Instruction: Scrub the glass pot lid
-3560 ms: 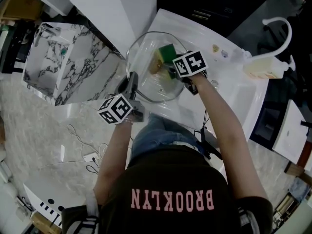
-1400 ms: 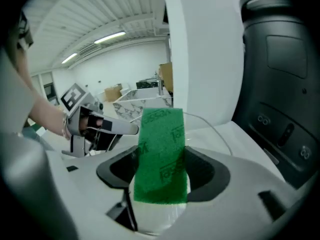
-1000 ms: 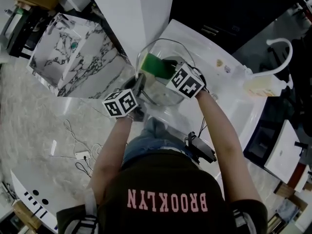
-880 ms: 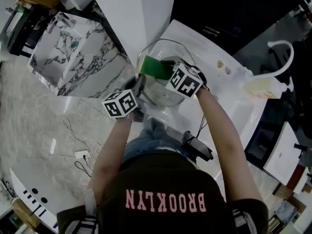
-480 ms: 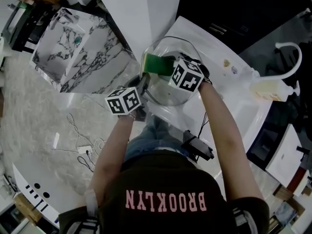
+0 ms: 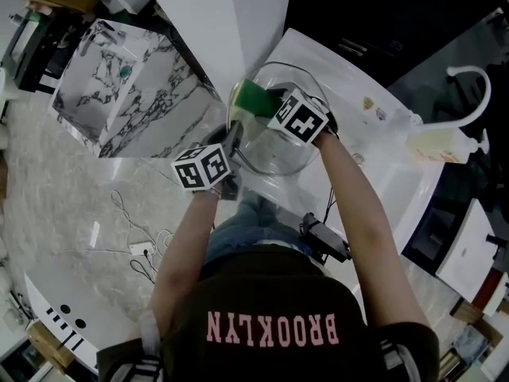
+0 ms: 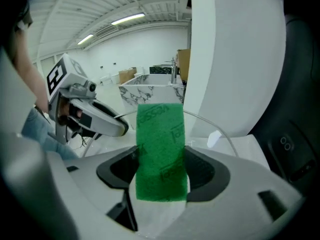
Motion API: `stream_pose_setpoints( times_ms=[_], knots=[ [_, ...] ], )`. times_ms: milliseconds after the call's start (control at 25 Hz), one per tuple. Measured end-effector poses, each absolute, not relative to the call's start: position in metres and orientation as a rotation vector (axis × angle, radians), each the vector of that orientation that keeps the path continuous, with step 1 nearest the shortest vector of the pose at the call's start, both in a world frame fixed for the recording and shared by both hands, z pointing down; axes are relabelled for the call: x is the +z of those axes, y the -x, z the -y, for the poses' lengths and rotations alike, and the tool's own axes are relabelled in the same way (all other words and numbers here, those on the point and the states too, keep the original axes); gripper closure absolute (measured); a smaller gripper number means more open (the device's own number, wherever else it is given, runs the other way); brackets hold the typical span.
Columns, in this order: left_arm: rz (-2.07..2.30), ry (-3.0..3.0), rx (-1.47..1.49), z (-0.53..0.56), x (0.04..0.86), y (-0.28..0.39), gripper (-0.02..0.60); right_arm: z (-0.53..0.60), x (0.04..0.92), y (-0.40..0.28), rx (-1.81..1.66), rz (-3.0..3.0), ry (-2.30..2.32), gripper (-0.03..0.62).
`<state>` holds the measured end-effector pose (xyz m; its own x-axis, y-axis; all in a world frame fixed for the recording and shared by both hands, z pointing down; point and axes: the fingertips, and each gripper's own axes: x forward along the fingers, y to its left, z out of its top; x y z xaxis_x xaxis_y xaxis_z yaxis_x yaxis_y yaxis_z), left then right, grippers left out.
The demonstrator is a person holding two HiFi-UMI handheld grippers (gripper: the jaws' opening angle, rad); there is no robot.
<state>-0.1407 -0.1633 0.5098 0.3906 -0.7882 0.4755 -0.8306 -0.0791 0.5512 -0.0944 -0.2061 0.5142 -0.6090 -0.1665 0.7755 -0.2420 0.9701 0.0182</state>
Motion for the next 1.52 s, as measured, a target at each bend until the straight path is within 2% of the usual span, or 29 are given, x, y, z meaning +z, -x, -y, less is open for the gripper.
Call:
stream_pose_setpoints(
  times_ms=[400, 640, 1080, 1520],
  knots=[
    [1.418, -1.858, 0.056, 0.168, 0.507, 0.142, 0.543, 0.233, 0.518, 0.075, 0.436, 2.207, -0.569, 0.315],
    [1.416, -1.866, 0.06, 0.166, 0.507, 0.141, 0.541, 0.254, 0.524, 0.052, 0.763, 2.195, -0.781, 0.315],
    [1.46, -1.851, 0.047, 0.17, 0.503, 0.141, 0.543, 0.262, 0.532, 0.028, 1.014, 2.106, -0.986, 0.315],
    [1.465, -1.854, 0.049, 0.172, 0.503, 0.142, 0.543, 0.257, 0.556, -0.037, 1.259, 1.979, -1.114, 0.315]
  ],
)
